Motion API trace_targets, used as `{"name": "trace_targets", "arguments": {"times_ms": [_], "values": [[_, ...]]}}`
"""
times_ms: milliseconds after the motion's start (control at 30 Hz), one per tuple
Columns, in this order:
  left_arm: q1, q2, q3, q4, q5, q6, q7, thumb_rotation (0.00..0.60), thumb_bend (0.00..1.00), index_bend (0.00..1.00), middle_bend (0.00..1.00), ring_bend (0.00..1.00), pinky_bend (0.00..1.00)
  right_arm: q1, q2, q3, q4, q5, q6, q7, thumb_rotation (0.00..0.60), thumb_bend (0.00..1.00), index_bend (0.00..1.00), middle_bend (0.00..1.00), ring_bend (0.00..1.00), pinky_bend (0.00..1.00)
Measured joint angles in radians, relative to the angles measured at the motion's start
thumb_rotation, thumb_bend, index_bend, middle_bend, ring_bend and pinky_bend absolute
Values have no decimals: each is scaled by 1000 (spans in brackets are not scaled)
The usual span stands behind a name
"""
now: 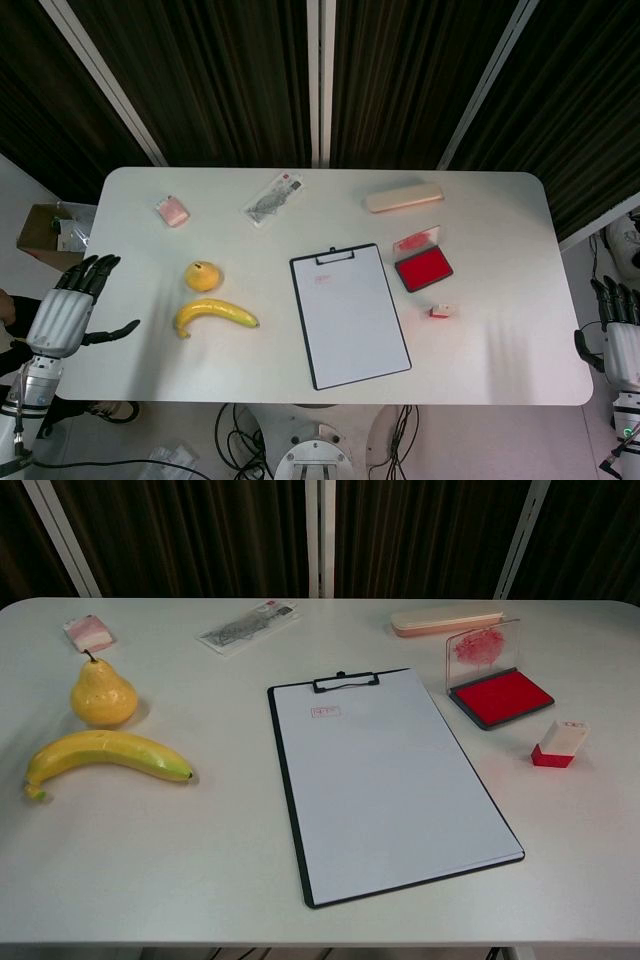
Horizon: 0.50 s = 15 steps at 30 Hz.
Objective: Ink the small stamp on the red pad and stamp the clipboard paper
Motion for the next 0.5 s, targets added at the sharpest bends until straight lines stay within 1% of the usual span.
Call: {"name": "trace_targets", "arguments": {"times_ms": [233,467,500], "values": [[4,-1,5,2,-1,0,-5,165,105,80,92,94,184,1,2,-4,-4,-6,-6,-6,600,303,0,0,0,0],[6,13,5,-14,13,17,-6,164,105,80,92,94,184,-6,18,-6,-34,-20,18,-17,600,303,0,0,0,0],[6,15,5,-15,13,18,-7,164,105,80,92,94,183,-7,20,-6,-37,-21,22,-20,600,303,0,0,6,26]]}}
